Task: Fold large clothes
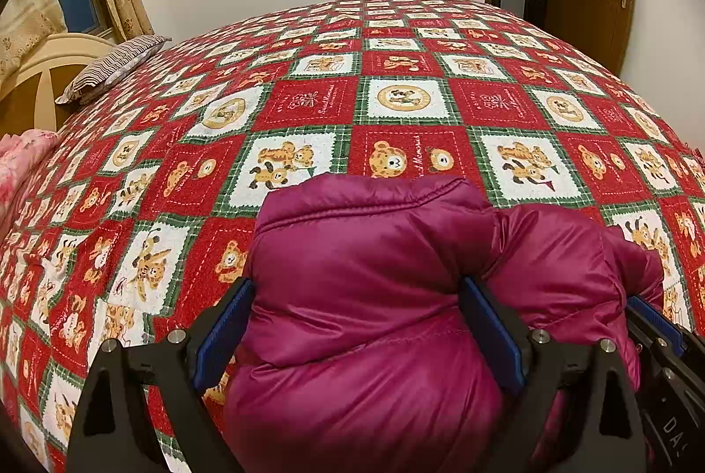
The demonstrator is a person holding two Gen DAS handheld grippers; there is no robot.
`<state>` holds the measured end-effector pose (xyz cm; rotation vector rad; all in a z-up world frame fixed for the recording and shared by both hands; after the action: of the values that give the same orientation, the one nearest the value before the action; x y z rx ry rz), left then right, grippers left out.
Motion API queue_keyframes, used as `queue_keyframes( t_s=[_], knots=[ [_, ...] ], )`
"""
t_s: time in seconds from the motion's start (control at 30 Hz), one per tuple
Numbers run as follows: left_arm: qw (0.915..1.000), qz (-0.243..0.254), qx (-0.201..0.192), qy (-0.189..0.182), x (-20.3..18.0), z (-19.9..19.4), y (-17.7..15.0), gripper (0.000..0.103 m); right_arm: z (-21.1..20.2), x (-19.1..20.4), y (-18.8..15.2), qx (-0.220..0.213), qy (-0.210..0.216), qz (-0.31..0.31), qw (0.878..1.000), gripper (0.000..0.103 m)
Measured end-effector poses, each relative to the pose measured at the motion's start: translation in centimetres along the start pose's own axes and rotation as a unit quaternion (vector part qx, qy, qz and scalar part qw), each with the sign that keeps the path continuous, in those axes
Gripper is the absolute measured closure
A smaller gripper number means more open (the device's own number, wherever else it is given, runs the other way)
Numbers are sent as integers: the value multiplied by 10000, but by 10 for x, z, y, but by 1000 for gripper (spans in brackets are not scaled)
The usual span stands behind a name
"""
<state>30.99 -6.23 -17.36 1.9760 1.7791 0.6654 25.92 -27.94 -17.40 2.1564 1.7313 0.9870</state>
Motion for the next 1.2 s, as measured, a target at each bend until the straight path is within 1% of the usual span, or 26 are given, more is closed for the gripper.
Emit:
queue_keyframes(
  t_s=[0.63,0.73,0.83,0.9,0.97,1.03,1.07,1.1,1.17,1.2],
  knots=[
    [10000,-23,14,-50,0,-1,1,9,0,0,0,-1,9,17,10000,73],
    [9994,-108,133,-302,6,-6,1,9,0,0,0,14,55,36,10000,73],
    [9954,-216,392,-849,23,-19,-2,9,0,-4,2,131,223,111,9996,73],
    [9928,-354,404,-1071,40,-34,-7,9,-2,-7,5,320,366,146,9987,73],
    [9923,-404,275,-1138,59,-54,-13,9,-12,-12,7,496,501,253,9972,73],
    [9925,-391,133,-1147,77,-69,-20,9,-33,-18,7,345,684,419,9962,69],
    [9925,-382,71,-1159,85,-76,-24,9,-47,-21,6,195,752,465,9959,69],
    [9924,-373,36,-1174,91,-81,-28,9,-61,-23,6,49,726,486,9962,69],
    [9927,-374,4,-1143,98,-86,-35,9,-77,-21,7,-81,727,425,9964,67],
    [9930,-392,-2,-1117,98,-87,-38,9,-84,-13,9,-94,800,308,9963,67]
  ],
)
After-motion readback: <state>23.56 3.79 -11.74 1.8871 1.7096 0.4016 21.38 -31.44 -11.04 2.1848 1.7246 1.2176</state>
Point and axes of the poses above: each gripper's, at about its wrist camera, not at the fingertips, and z roughly the way its jaws point, x to its left, y to its top, the point moved 3 cm from there along z, roughly the way its jaws point, and after that the axes turned 5 degrees about x, right-handed, at the moved point
